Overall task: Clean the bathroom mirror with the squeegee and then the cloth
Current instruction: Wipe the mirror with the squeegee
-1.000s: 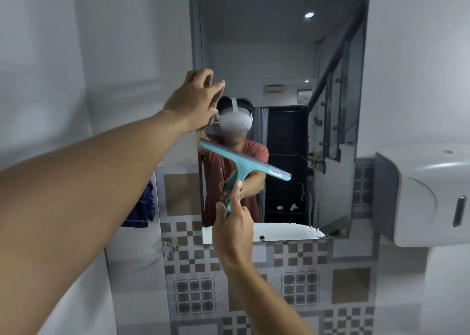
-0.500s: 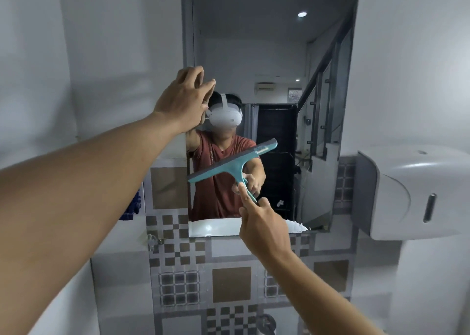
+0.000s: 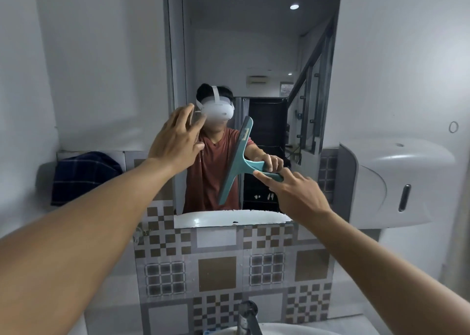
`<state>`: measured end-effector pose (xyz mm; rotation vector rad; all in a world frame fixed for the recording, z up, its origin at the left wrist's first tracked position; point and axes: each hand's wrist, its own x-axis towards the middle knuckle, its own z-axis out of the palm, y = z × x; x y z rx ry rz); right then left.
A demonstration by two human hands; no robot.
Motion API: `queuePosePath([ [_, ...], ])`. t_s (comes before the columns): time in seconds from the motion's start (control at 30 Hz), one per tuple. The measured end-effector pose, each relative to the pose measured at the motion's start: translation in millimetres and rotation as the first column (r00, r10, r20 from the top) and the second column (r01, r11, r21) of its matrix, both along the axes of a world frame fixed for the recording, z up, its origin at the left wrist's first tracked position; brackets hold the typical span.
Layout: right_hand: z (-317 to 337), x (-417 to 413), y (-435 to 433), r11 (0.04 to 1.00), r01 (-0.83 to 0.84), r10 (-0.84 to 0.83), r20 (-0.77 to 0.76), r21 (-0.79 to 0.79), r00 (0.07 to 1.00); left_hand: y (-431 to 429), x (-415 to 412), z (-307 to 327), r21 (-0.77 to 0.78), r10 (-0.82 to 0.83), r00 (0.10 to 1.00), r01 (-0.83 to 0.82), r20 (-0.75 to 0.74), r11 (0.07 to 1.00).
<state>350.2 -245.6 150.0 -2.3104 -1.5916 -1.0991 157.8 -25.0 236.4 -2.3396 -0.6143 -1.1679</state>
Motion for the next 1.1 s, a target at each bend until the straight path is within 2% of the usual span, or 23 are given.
queuePosePath([
  [0.17,10.6,22.5,-22.3,0.999,0.037,-0.036,0.076,-0.018,0.996,-2.5,1.1,-1.4,-0.008,-0.003,1.0,0.003,0.004,1.0],
  [0.53,-13.5,45.0,-41.3,0.992,0.067,-0.066,-0.018,0.11,0.998,-3.8,1.0,-0.6,0.029,-0.001,1.0,0.001,0.003,1.0],
  [0.9,-46.6,48.9,-41.6,0.973,0.144,-0.109,-0.189,0.178,0.976,-1.4,4.2,-17.1,0.028,-0.043,0.998,0.044,-0.036,0.999],
  [1.1,-69.6,40.6,-42.1,0.956,0.195,-0.105,-0.365,0.218,0.925,3.1,3.4,-16.7,0.059,-0.044,0.998,0.047,-0.044,0.997],
])
